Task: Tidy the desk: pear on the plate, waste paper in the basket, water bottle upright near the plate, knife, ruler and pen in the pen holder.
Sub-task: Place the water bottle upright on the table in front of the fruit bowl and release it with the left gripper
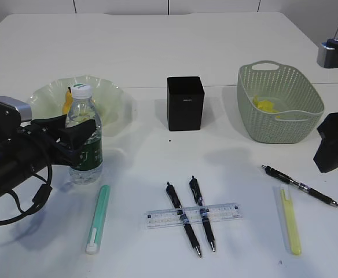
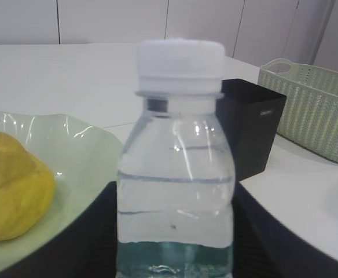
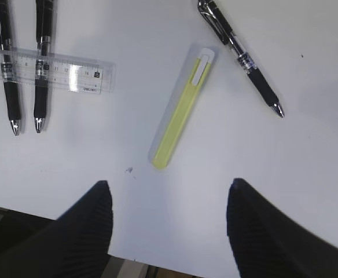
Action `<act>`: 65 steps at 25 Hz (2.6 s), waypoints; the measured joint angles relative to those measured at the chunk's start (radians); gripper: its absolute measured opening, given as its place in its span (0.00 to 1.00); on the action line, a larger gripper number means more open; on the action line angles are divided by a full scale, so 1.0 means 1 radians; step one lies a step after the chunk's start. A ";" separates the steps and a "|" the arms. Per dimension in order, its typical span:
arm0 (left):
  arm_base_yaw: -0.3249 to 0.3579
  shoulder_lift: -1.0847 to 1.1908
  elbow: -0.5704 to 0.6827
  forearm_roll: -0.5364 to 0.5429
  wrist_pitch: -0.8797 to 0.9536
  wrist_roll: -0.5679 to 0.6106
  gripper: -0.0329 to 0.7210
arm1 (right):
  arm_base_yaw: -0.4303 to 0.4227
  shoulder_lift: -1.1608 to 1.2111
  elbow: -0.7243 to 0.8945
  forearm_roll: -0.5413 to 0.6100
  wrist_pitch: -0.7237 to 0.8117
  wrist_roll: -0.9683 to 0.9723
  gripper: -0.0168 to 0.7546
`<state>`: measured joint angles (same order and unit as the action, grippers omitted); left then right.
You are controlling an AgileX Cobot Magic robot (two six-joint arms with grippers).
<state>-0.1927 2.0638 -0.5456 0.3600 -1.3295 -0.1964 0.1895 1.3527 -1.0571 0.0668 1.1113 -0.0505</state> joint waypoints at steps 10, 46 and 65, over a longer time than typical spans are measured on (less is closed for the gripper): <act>0.000 0.002 -0.002 0.000 -0.001 0.000 0.55 | 0.000 0.000 0.000 0.000 -0.002 0.000 0.62; -0.002 -0.039 0.016 -0.038 0.174 0.033 0.82 | 0.000 0.000 0.000 0.000 -0.012 0.002 0.62; -0.002 -0.303 0.059 -0.026 0.174 0.035 0.82 | 0.000 0.000 0.000 0.000 -0.016 0.002 0.62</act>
<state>-0.1943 1.7613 -0.4863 0.3336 -1.1551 -0.1611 0.1895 1.3527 -1.0571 0.0668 1.0954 -0.0490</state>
